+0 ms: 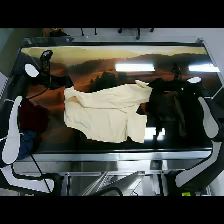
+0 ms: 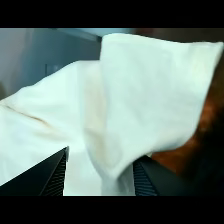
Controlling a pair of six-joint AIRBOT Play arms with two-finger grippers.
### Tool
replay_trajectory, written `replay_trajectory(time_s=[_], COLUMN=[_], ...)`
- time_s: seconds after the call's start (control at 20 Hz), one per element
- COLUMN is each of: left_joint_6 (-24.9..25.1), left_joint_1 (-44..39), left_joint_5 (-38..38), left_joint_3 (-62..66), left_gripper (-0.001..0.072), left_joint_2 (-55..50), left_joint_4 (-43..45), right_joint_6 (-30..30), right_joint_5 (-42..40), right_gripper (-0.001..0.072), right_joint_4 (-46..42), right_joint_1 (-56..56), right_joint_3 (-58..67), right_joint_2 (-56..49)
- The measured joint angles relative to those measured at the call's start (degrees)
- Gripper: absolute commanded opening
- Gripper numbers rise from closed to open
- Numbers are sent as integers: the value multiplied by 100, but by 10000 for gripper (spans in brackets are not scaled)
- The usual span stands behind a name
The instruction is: Fold the shirts.
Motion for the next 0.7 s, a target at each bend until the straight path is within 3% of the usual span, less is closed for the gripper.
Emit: replay_trajectory(time_s=[0.2, 0.35, 0.5, 0.7], left_joint_6=[-413, -745, -1091, -1547], left_joint_1=[-155, -632, -1401, -2577], left_joint_5=[-1198, -1519, -1399, -385], left_joint_3=[168, -745, -2124, -3832], left_gripper=[678, 678, 678, 678], left_joint_2=[118, 605, 1228, 1906], left_joint_4=[-2, -4, -9, -446], right_joint_6=[2, 63, 66, -4], right_joint_5=[437, 903, 1198, 1300], right_gripper=[461, 461, 460, 459], right_joint_4=[-280, -481, -737, -883], right_joint_1=[-590, -909, -1027, -1069], right_joint_3=[0, -11, -81, -258], right_joint_2=[251, 365, 398, 404])
